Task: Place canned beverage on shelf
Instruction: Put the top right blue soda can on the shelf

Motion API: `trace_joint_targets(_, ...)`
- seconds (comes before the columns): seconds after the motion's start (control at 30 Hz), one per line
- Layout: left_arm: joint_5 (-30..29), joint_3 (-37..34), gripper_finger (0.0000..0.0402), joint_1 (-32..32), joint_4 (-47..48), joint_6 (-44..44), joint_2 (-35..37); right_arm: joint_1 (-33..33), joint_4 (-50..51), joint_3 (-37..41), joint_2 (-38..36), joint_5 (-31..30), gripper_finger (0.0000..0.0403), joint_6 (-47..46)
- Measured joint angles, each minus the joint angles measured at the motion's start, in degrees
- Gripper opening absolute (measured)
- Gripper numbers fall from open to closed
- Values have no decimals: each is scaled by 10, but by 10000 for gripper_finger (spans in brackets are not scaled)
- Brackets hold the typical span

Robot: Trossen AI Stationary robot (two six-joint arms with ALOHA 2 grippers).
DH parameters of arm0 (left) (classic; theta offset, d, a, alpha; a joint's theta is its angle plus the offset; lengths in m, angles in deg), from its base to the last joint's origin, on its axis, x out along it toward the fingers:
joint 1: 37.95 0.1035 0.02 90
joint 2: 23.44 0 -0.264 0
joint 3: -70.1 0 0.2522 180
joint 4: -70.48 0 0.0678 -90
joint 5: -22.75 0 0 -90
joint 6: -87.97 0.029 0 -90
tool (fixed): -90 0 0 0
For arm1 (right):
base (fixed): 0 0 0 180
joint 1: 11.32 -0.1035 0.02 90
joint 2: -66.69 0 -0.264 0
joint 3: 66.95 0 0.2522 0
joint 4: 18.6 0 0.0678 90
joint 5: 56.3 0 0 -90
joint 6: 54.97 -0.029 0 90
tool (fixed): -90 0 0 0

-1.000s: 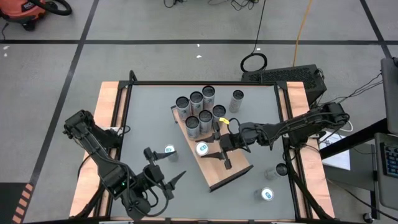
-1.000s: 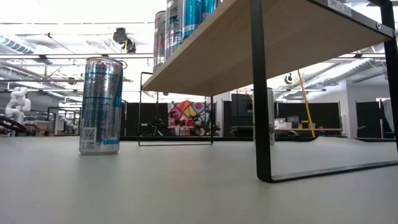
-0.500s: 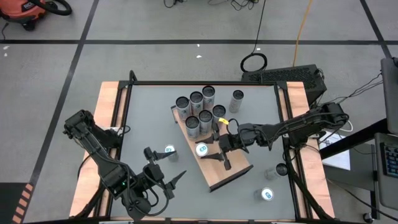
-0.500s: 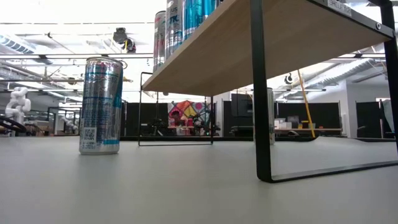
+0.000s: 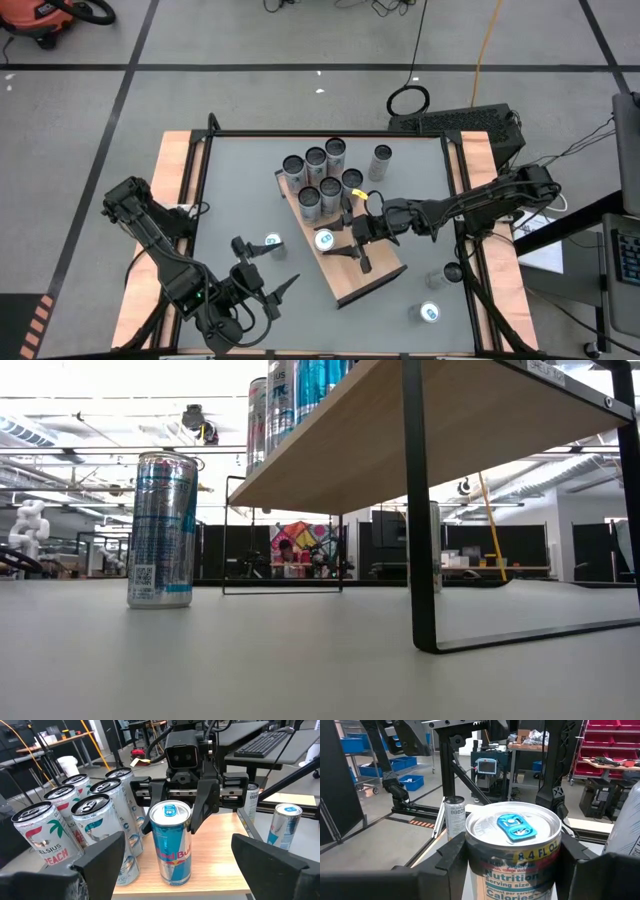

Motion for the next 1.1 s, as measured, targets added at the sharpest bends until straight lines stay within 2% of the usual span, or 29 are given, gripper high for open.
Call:
trace_joint_targets(0.6, 3, 0, 358, 0, 0, -1, 0, 0, 8, 0, 0, -1, 171, -21)
trace_joint_targets(0.93, 3, 0, 358, 0, 0, -2, 0, 0, 13, 0, 0, -12, 234, -21)
trace_joint_targets(1.1, 3, 0, 358, 0, 0, -1, 0, 0, 10, 0, 0, -12, 249, -13)
